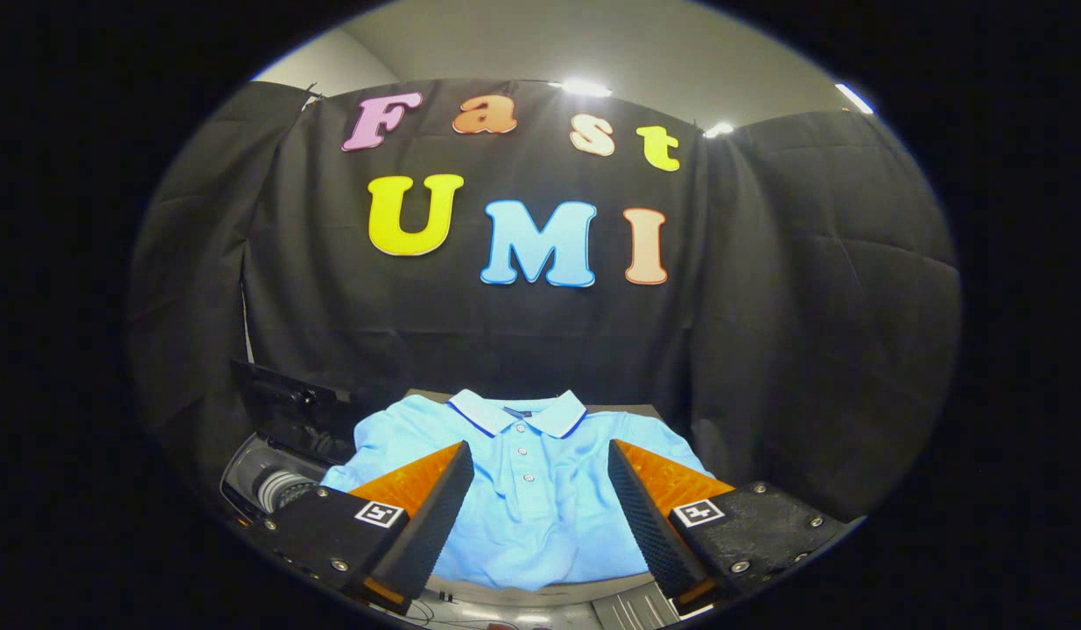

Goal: Put the clothes into the washing machine and then close the washing machine lid.

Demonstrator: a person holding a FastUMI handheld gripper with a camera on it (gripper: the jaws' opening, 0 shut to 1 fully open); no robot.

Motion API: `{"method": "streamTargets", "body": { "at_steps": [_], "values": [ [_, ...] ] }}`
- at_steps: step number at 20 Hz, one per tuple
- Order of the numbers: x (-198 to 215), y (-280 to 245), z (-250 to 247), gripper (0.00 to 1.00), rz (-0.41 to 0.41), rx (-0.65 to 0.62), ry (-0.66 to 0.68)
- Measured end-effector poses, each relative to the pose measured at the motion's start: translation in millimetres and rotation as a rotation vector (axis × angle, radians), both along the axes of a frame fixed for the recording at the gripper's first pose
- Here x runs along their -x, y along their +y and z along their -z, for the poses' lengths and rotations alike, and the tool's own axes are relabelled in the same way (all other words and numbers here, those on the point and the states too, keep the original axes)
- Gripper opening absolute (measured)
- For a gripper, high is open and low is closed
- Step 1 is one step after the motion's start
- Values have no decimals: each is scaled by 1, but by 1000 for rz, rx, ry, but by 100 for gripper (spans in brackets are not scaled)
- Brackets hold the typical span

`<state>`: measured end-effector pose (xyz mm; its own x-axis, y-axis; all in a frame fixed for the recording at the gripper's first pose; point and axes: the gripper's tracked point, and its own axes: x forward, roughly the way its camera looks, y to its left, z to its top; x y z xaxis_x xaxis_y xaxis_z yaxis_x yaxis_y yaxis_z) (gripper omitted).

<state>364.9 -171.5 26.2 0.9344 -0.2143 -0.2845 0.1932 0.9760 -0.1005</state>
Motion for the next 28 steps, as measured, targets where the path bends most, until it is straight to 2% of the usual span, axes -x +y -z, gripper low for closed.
{"method": "streamTargets", "body": {
  "at_steps": [6,11,17,20,22,23,24,25,28],
  "values": [
    [-35,-4,52,96,-31,-82,133],
    [-46,-3,88,96,-42,-137,243],
    [-50,-5,94,96,-36,-158,311],
    [-50,-8,94,96,-4,-165,298],
    [-51,-6,94,80,-11,-166,271],
    [-50,-3,95,56,-28,-168,258],
    [-50,-2,94,44,-45,-175,243],
    [-50,-4,96,23,-58,-192,233],
    [-46,-3,95,8,-70,-231,246]
  ]
}}
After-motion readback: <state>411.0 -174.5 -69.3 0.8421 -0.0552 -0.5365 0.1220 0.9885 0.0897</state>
